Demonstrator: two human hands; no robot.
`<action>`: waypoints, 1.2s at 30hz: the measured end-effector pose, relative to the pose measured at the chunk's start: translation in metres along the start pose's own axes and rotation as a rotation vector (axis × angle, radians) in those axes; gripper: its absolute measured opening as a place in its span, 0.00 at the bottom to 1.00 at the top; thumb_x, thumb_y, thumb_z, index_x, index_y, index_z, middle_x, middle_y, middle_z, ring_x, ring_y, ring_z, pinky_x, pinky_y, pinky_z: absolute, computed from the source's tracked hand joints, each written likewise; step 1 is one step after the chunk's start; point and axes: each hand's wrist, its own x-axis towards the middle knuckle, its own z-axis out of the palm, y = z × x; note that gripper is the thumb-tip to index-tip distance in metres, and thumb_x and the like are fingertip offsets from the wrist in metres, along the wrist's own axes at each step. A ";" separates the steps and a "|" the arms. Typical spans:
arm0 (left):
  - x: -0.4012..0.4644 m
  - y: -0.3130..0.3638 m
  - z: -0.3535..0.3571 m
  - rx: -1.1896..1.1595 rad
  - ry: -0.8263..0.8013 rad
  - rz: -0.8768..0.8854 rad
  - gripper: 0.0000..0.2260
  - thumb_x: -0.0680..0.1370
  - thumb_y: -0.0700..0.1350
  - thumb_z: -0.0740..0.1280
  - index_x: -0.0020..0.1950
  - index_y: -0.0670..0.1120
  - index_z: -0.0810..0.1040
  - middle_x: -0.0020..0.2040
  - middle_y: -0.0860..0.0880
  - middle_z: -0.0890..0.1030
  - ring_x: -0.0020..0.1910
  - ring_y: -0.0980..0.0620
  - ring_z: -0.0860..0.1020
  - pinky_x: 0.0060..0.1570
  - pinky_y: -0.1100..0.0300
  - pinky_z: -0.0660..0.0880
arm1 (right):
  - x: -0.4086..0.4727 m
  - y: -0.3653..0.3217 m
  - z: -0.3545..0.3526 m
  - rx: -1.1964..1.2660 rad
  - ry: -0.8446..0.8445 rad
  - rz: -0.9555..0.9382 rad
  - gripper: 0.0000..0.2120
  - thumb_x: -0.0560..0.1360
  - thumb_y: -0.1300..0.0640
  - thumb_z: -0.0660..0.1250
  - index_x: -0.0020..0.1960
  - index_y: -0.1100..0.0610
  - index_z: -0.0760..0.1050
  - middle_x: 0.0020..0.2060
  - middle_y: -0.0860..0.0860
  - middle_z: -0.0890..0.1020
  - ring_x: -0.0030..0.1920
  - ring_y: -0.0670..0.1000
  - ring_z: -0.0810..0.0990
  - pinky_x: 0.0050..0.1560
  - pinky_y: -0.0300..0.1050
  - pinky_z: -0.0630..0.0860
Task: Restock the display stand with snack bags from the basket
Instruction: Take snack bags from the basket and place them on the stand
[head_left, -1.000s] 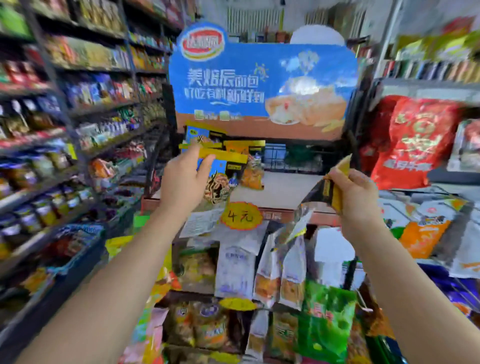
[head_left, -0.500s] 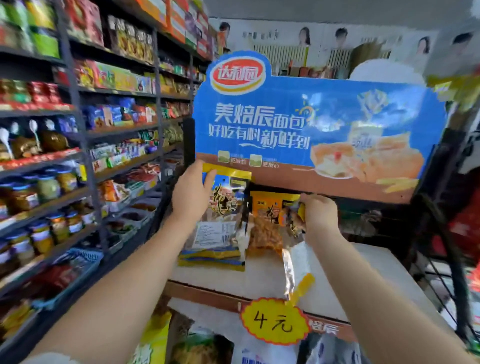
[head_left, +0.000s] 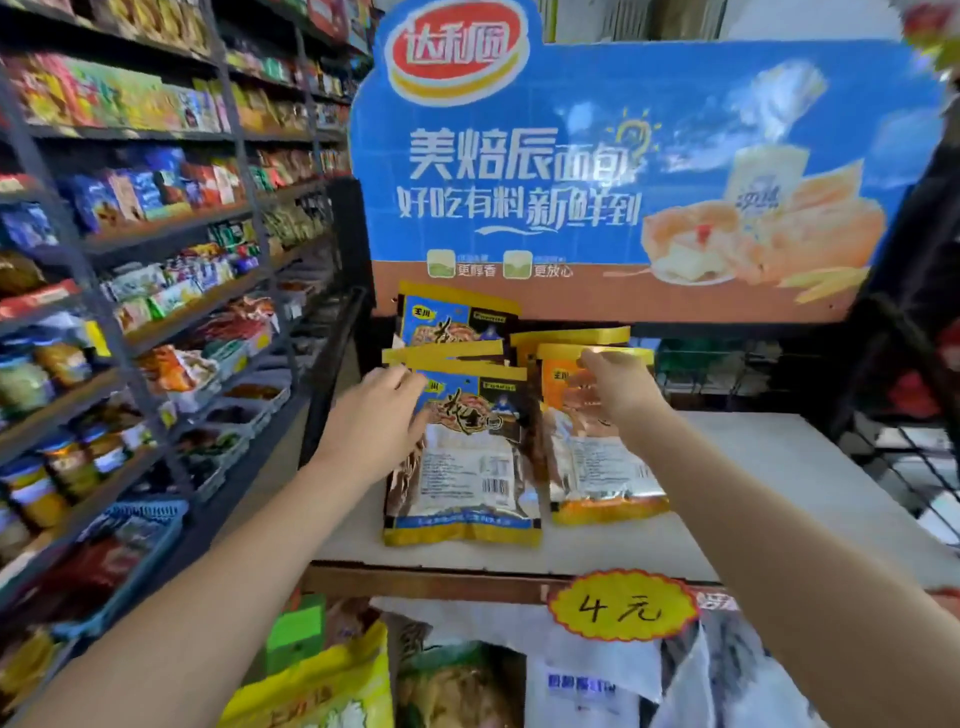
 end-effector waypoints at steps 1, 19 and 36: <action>-0.006 0.007 -0.002 -0.051 0.014 0.053 0.10 0.75 0.43 0.64 0.54 0.41 0.75 0.49 0.42 0.79 0.49 0.40 0.77 0.36 0.51 0.75 | -0.011 0.005 -0.008 -0.016 0.012 -0.032 0.10 0.79 0.55 0.58 0.48 0.60 0.75 0.41 0.57 0.81 0.35 0.54 0.78 0.41 0.48 0.77; -0.151 0.315 0.019 -0.550 -0.504 0.953 0.13 0.79 0.48 0.55 0.53 0.42 0.74 0.49 0.43 0.79 0.45 0.42 0.77 0.39 0.51 0.75 | -0.297 0.201 -0.252 -0.064 0.569 0.306 0.16 0.78 0.61 0.60 0.32 0.56 0.73 0.18 0.48 0.77 0.15 0.40 0.69 0.22 0.34 0.65; -0.379 0.672 0.229 -0.432 -1.463 0.553 0.04 0.76 0.46 0.62 0.49 0.49 0.75 0.51 0.46 0.81 0.49 0.47 0.78 0.50 0.56 0.75 | -0.546 0.546 -0.489 -0.065 0.663 1.230 0.13 0.75 0.60 0.62 0.31 0.56 0.71 0.29 0.53 0.78 0.29 0.53 0.74 0.37 0.47 0.74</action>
